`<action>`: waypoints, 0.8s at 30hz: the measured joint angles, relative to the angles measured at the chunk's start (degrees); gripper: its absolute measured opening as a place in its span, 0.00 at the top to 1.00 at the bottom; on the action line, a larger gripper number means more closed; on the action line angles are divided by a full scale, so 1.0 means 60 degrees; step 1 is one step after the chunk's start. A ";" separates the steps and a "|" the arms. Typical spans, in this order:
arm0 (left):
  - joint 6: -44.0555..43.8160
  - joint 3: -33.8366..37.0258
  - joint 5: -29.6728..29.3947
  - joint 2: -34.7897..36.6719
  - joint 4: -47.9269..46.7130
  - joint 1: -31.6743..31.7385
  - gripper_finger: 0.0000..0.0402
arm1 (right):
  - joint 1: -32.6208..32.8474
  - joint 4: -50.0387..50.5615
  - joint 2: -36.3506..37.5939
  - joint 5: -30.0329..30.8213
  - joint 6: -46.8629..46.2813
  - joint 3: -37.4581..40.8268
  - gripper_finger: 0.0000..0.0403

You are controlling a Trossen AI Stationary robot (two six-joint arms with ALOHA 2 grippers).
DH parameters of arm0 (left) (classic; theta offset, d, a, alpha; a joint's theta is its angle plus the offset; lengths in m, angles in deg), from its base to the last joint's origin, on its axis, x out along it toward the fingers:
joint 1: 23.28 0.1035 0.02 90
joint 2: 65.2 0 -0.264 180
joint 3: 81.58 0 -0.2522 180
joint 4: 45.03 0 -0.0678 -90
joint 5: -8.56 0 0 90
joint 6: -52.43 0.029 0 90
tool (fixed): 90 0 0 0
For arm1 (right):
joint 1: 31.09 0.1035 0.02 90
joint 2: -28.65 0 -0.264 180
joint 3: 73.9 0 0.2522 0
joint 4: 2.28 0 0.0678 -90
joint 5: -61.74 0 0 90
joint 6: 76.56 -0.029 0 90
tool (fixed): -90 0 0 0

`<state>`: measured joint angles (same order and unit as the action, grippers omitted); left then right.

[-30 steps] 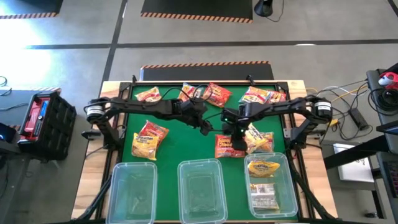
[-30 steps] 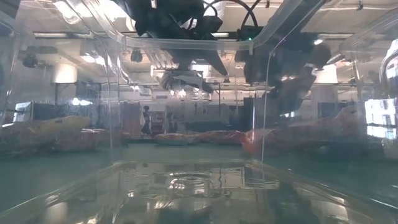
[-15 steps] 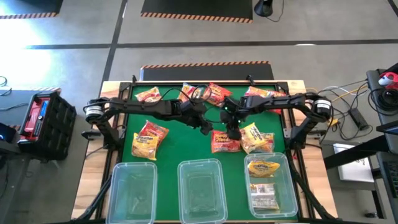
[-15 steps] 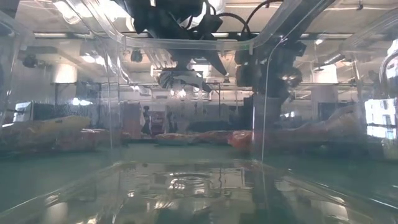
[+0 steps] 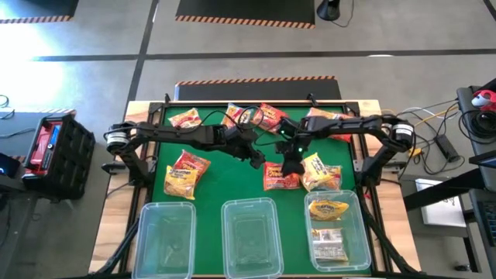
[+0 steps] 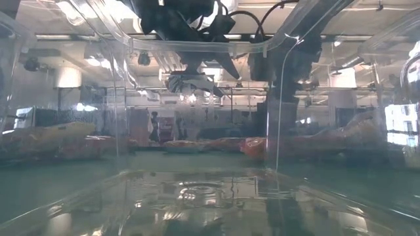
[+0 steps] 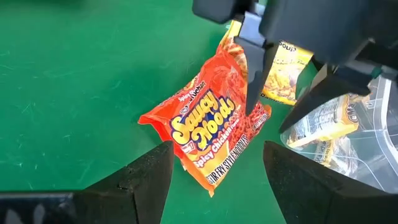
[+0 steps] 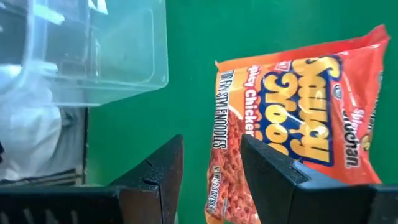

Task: Sort Maruchan noodles
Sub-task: Put the orange noodle pack into the middle transparent bin

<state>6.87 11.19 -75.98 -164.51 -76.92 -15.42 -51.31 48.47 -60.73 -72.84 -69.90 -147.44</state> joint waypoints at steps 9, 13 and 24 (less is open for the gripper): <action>0.0033 0.0000 0.0009 0.0000 -0.0013 0.0010 0.42 | 0.0202 0.0006 -0.0648 0.0444 0.0127 0.0140 0.63; 0.0040 0.0000 0.0009 0.0000 -0.0015 0.0010 0.42 | 0.0197 -0.0023 -0.1181 0.0443 0.0142 0.0141 0.63; 0.0299 0.0000 0.0012 0.0000 -0.0096 0.0010 0.42 | 0.0179 -0.1285 -0.1697 0.0990 0.0250 -0.0232 0.63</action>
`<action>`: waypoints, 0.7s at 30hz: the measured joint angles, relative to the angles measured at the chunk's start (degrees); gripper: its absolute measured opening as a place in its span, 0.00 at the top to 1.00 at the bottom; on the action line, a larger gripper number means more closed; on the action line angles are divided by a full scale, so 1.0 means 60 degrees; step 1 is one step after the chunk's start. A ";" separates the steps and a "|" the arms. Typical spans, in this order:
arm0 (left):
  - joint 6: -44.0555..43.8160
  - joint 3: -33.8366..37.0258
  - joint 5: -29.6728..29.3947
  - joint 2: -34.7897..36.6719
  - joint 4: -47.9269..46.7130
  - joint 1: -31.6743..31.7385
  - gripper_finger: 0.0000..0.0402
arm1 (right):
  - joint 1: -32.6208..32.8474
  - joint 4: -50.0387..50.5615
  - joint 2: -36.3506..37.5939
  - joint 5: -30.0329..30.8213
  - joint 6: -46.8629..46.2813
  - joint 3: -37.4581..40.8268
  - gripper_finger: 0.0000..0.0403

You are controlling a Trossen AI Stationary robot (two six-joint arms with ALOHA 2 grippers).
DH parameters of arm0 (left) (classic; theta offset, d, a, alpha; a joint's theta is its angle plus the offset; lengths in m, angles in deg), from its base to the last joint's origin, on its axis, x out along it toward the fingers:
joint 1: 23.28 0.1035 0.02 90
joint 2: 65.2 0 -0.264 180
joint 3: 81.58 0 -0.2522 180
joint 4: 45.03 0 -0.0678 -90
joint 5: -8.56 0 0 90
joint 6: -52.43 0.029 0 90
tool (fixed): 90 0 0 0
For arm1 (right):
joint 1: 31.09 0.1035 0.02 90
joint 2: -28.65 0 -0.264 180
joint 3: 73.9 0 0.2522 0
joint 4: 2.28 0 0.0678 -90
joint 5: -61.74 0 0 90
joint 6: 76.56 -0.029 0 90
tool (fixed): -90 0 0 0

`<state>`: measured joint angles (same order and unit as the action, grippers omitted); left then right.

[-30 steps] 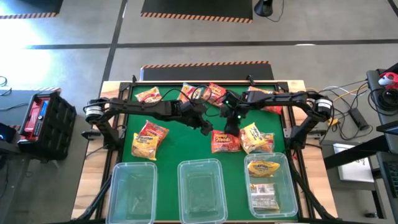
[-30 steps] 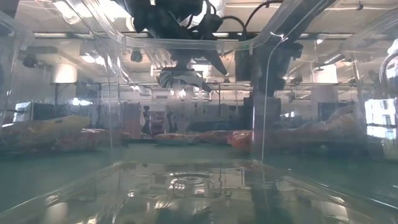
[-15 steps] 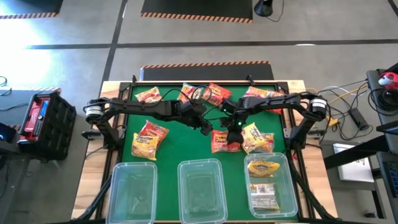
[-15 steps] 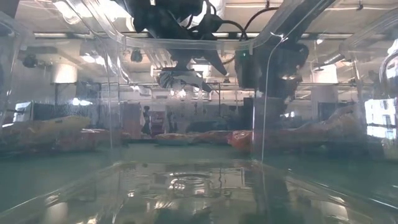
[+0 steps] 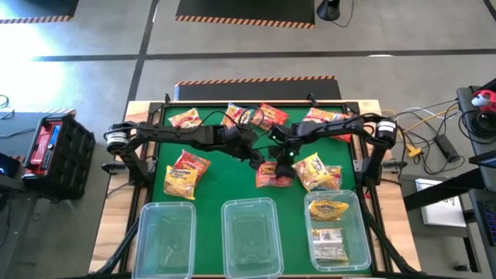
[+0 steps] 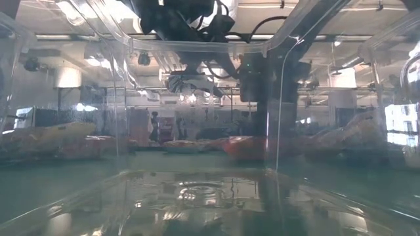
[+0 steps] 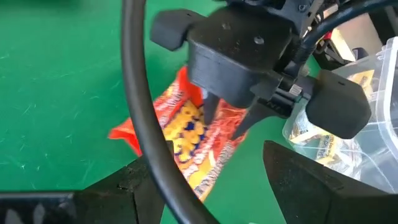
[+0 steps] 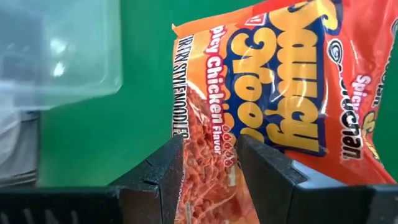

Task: Sort Maruchan noodles
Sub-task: Put the orange noodle pack into the middle transparent bin

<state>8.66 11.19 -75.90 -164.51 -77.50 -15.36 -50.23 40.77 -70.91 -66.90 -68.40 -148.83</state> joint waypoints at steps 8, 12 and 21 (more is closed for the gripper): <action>0.0211 0.0000 0.0000 0.0000 -0.0797 0.0000 0.42 | 0.0001 -0.1361 -0.0041 0.2725 -0.0005 -0.0575 0.63; 0.0359 0.0000 -0.0062 0.0000 -0.0977 0.0004 0.42 | -0.0024 -0.1471 -0.0059 0.3802 -0.0227 -0.1004 0.63; 0.0464 0.0002 -0.1209 0.0004 -0.1168 -0.0001 0.42 | -0.0049 0.0387 0.0021 0.2985 -0.0379 -0.2338 0.63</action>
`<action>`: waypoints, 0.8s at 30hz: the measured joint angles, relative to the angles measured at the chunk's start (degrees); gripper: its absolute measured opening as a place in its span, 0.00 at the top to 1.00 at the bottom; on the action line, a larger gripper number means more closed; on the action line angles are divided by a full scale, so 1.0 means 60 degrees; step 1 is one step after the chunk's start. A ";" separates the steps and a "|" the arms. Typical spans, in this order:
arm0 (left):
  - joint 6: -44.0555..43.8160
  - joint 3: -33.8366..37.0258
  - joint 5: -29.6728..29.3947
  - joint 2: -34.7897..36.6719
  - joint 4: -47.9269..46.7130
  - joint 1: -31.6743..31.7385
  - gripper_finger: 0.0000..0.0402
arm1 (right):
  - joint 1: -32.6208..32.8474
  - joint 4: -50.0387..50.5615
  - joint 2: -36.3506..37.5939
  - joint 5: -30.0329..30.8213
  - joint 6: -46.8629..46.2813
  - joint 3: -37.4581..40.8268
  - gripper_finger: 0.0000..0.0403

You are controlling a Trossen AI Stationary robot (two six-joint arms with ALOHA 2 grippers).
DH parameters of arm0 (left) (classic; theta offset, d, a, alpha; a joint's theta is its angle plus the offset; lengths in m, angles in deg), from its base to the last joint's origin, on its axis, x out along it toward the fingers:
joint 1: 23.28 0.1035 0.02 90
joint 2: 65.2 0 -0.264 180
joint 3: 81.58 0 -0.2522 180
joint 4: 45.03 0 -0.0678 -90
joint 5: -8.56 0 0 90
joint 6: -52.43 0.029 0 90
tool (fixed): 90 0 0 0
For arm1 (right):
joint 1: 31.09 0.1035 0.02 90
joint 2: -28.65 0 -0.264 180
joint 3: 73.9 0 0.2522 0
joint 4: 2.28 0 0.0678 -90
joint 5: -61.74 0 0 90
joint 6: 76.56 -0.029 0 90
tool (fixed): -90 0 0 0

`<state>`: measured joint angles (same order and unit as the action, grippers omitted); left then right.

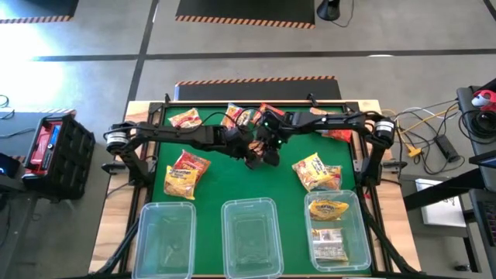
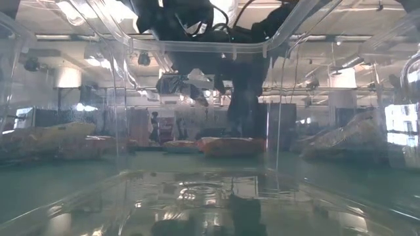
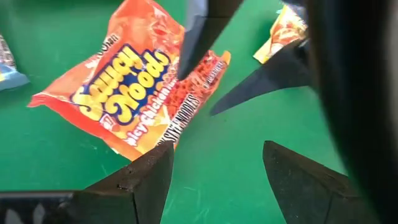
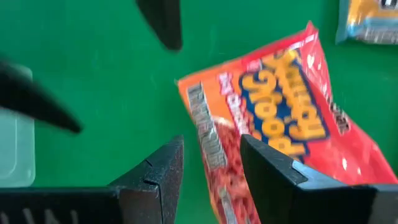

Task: Sort Maruchan noodles
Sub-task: Put the orange noodle pack into the middle transparent bin

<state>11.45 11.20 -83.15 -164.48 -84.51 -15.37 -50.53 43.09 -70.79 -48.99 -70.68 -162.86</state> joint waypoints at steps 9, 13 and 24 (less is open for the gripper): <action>-0.1624 0.0786 -0.0638 0.0000 0.0118 -0.0002 0.42 | -0.0388 0.1284 0.0004 -0.0012 0.0579 0.0105 0.63; -0.2771 0.1515 -0.0791 0.0000 0.0973 -0.0005 0.42 | -0.0623 0.1119 0.0000 -0.0012 0.0812 0.0406 0.63; -0.4430 0.2397 -0.1571 -0.0004 0.2023 -0.0006 0.42 | -0.0704 -0.0505 -0.0005 -0.0040 0.1098 0.1477 0.63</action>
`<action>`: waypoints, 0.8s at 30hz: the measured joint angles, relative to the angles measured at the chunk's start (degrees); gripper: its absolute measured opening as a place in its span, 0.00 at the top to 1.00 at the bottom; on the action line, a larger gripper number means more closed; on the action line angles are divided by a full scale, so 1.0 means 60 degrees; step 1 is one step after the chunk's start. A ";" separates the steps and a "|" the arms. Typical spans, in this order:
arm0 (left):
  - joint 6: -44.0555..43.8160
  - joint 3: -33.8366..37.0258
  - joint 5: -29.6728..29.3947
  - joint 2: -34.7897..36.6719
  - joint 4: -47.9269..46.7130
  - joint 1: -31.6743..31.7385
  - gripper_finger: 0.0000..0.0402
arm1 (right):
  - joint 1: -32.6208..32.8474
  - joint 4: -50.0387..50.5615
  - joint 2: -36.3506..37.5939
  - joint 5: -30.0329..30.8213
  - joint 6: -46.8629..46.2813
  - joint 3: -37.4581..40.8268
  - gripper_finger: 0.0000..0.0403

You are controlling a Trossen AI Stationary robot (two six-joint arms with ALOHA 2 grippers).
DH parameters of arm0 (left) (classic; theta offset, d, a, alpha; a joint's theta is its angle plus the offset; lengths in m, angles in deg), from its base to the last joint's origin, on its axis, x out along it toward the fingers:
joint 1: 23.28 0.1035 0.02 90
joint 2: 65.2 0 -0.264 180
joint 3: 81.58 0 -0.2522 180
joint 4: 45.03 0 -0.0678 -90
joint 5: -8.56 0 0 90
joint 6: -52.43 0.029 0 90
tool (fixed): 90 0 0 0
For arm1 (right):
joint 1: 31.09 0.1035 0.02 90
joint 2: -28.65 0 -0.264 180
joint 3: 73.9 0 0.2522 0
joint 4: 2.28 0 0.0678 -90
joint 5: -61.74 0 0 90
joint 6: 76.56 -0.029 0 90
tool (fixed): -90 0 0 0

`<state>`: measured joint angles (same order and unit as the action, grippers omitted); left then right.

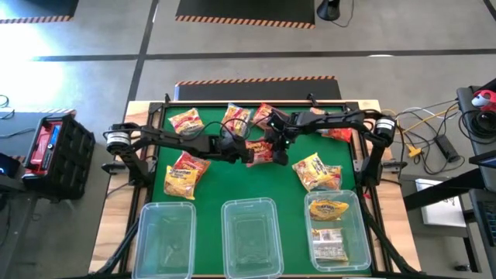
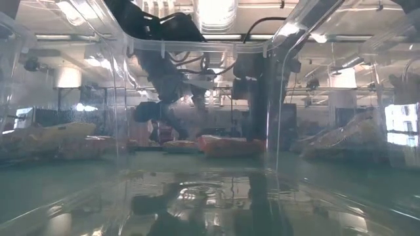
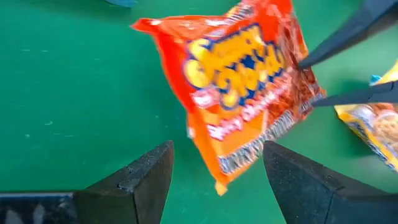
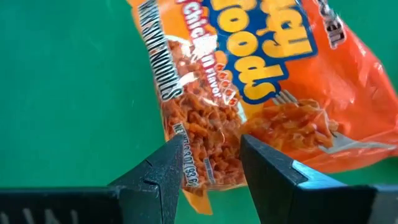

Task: Sort Maruchan noodles
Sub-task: Put the orange noodle pack into the middle transparent bin

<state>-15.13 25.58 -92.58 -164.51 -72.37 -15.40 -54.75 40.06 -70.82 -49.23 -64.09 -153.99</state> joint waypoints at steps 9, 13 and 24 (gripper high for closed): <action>-0.0110 0.0137 0.0289 0.0000 0.0001 0.0000 0.42 | 0.0146 -0.0469 0.0001 -0.1066 -0.1670 0.0603 0.63; 0.0074 0.0137 0.0851 0.0000 -0.0003 -0.0010 0.42 | 0.0292 -0.1178 -0.0013 -0.1748 -0.2329 0.0709 0.63; 0.0172 0.0237 0.1031 0.0000 -0.0032 -0.0138 0.42 | 0.0484 -0.0856 0.0094 -0.1768 -0.1050 0.0028 0.63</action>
<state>-14.10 27.00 -86.39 -164.51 -72.56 -16.23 -51.85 34.92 -70.25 -59.83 -70.39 -153.83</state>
